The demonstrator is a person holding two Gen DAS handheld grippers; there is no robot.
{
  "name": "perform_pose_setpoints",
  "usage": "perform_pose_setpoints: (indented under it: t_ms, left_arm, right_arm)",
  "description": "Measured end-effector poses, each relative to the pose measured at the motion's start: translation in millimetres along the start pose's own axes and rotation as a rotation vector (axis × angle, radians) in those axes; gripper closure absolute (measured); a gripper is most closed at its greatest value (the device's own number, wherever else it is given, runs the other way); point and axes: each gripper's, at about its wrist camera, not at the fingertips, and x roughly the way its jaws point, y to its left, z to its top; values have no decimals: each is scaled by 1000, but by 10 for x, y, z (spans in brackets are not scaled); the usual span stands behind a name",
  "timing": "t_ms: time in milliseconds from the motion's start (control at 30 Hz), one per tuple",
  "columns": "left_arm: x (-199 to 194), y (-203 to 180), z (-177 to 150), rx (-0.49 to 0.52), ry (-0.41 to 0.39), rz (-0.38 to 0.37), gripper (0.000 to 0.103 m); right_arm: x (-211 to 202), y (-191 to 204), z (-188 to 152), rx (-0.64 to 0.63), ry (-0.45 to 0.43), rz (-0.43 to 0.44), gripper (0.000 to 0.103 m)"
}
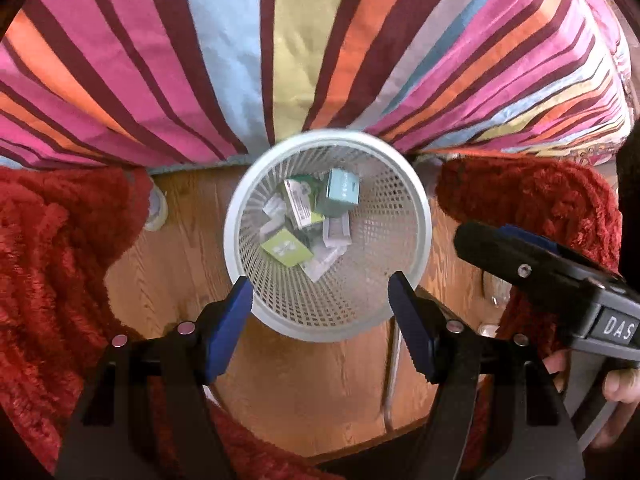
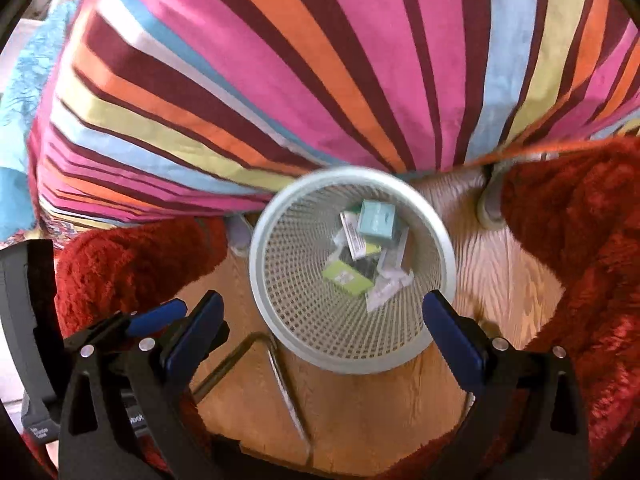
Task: Collect trash
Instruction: 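Move both tools back to the remaining items on the bed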
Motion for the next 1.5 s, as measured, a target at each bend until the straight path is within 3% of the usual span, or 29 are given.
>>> perform_pose_setpoints:
  t_ms: [267,333,467,700,733,900,1167,1500]
  left_arm:
    - [-550,32,30,1,-207,13,34]
    - [-730,22,54,5,-277,29,23]
    - [-1032,43,132,4,-393,45,22]
    - [-1359,39,421,-11,-503,54,19]
    - [-1408,20,476,-11,-515,53,15]
    - [-1577,-62,726,-4,-555,56,14]
    - [-1776,-167,1245,13,-593,74,14]
    - [-1885,-57,1995,-69,-610,20,14]
  right_arm:
    - [-580,145,45,-97,-282,-14,8]
    - [-751,178,74,-122,-384,-23,8]
    - [-1054,235,177,-177,-532,-62,8]
    - [-1390,255,428,-146,-617,-55,8]
    - [-1430,271,466,-143,-629,-60,8]
    - [-1514,361,618,-157,-683,-117,8]
    - [-1543,377,970,-135,-697,-125,8]
    - [-1497,479,1424,-167,-691,-160,8]
